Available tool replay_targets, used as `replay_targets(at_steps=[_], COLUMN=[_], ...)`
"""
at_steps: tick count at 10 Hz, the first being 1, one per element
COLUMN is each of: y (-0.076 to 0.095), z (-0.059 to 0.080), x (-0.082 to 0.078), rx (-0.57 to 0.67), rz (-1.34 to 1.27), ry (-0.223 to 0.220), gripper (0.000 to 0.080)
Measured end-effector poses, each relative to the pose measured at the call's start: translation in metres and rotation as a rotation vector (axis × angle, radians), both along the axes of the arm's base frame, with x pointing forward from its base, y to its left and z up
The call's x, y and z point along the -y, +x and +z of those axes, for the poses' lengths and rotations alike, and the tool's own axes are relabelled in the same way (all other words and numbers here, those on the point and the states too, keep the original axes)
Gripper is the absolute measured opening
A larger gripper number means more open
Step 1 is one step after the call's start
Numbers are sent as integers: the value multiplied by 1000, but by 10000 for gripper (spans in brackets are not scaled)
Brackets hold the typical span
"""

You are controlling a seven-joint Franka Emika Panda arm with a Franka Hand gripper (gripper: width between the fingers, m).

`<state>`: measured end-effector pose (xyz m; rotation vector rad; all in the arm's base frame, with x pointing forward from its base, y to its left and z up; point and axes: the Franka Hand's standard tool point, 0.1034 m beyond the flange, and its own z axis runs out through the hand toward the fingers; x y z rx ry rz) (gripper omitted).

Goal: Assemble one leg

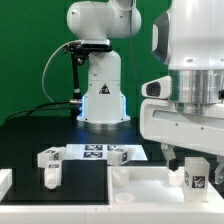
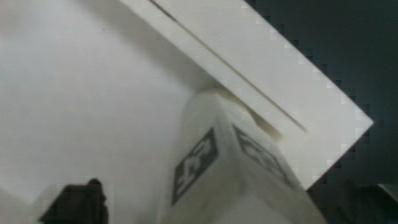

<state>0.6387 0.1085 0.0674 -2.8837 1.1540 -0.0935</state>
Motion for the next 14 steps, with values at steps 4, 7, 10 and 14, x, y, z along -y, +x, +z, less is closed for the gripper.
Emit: replay_targets(at_steps=[4, 7, 10, 14], y=[2, 2, 2, 1], z=[0, -2, -2, -2], x=[-11, -5, -5, -3], rx=[24, 17, 12, -2], rz=[435, 286, -46, -605], ry=[-40, -34, -20, 57], gripper=[649, 368, 284, 284])
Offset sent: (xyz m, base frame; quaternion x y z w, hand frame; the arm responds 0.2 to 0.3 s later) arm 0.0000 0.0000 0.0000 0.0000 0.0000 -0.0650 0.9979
